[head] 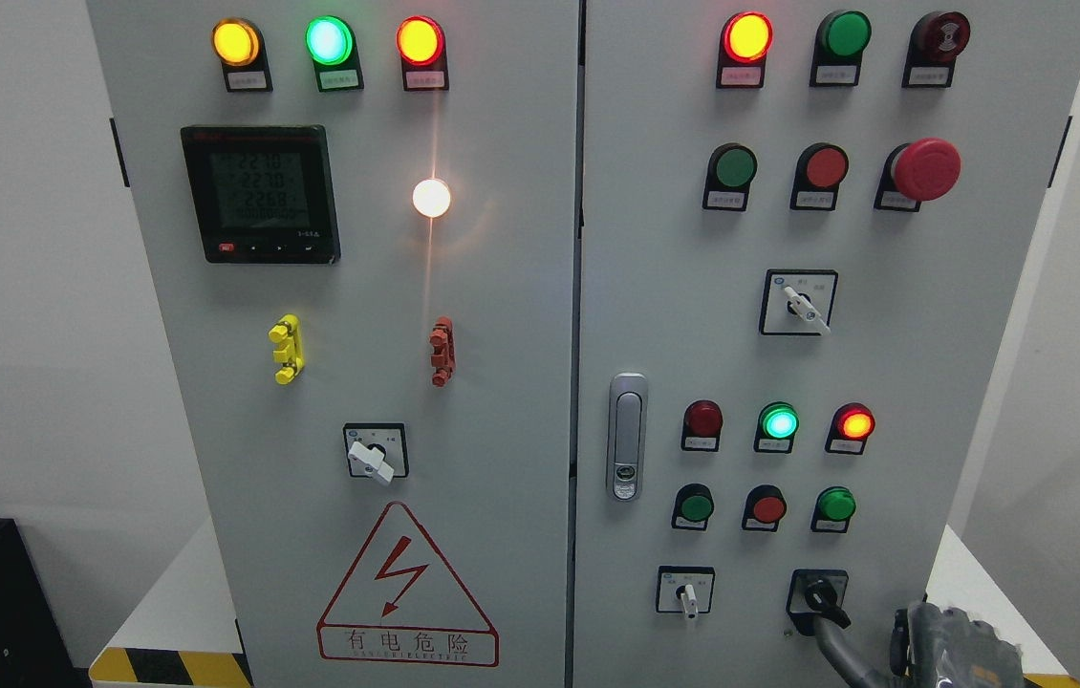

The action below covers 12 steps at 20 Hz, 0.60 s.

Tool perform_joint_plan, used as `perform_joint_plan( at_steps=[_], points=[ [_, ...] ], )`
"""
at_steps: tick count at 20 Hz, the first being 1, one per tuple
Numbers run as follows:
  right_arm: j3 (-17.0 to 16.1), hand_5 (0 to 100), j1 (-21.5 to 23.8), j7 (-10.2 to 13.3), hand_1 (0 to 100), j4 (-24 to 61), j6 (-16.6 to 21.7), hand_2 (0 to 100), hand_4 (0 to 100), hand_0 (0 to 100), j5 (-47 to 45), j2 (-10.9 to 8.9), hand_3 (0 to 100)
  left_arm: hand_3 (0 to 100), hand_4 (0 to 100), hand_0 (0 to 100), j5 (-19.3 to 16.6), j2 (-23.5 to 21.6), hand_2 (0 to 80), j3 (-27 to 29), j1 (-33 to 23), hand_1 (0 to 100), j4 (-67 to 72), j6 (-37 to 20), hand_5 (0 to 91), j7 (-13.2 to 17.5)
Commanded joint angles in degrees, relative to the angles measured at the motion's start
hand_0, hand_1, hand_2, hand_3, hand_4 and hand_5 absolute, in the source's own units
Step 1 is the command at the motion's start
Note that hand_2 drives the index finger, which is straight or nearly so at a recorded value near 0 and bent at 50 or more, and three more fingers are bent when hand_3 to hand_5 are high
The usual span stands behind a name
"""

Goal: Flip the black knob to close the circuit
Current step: 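Release the black knob and lower the right hand away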

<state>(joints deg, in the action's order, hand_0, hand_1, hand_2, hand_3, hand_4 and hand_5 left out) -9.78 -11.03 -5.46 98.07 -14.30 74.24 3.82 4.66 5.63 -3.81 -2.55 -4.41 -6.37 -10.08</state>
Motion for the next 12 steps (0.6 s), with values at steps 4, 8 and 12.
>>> perform_joint_plan(
  at_steps=[4,8,12],
  points=[
    [3.4,100,0.7,0.2,0,-1.6,1.1,93,100,0,-0.9,0.23,100,0,0,12,0.0,0.0,0.0,0.0,0.0,56,0.0,0.0,0.0,0.1],
    [3.7,100,0.7,1.3,0,-2.8,1.8,93,100,0,-0.8,0.58,100,0,0,12,0.0,0.0,0.0,0.0,0.0,56,0.0,0.0,0.0,0.1],
    [4.6,100,0.9,1.8,0,-1.6,2.1,93,100,0,-0.8,1.11,100,0,0,12,0.0,0.0,0.0,0.0,0.0,56,-0.1,0.0,0.0,0.1]
  ],
)
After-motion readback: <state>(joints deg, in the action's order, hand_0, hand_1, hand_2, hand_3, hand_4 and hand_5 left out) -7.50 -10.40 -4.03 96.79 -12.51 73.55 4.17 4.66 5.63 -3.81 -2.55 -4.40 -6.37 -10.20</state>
